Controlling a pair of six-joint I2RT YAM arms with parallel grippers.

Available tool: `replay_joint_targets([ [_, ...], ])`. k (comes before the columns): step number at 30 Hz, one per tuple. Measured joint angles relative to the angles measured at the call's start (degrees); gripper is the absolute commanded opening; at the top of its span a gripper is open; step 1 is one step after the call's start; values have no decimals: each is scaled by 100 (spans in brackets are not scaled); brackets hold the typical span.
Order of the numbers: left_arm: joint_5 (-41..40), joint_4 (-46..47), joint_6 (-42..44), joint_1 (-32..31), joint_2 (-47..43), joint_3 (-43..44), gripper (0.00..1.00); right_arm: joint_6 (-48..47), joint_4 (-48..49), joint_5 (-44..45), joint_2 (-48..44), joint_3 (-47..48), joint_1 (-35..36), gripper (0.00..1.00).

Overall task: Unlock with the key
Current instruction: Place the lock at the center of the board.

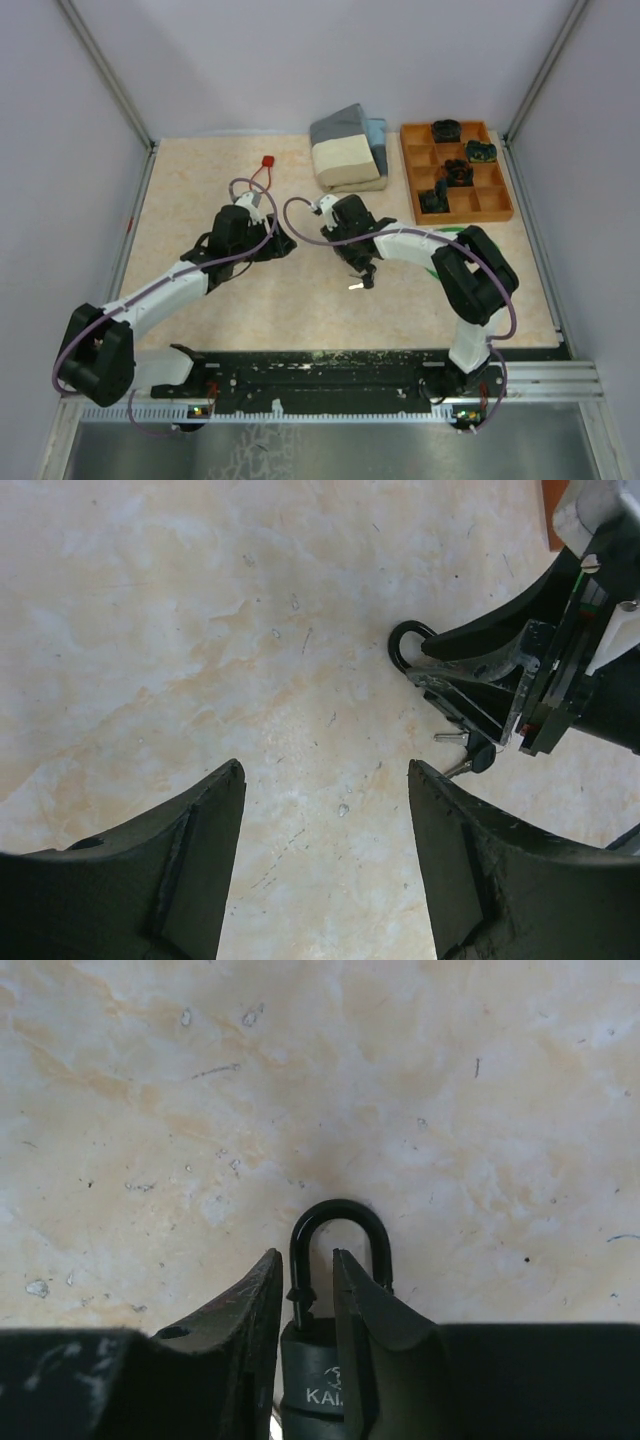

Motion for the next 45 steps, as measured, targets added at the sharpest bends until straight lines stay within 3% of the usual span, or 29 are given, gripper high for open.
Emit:
replay_joint_targets([
  [4,-83,-90,-17,4,-2,-4,72,-33,-164,-63,7,186,24,41],
  [15,-116,-356,-22,7,-223,-114,72,-376,-1025,-402,74,916,-109,38],
  [24,-68,-470,-37,9,-376,-234,73,-656,-1587,-483,822,1403,-503,35],
  [27,-63,-476,-35,9,-376,-234,72,-706,-1716,-505,1032,1604,-555,29],
  [32,-61,-507,-35,9,-376,-234,73,-796,-1840,-442,1143,1727,-555,5],
  [34,-59,-509,-37,9,-376,-234,73,-817,-1908,-332,1147,1759,-555,0],
  [45,-15,-507,-35,9,-321,-232,72,-894,-2398,437,839,1818,-551,0],
])
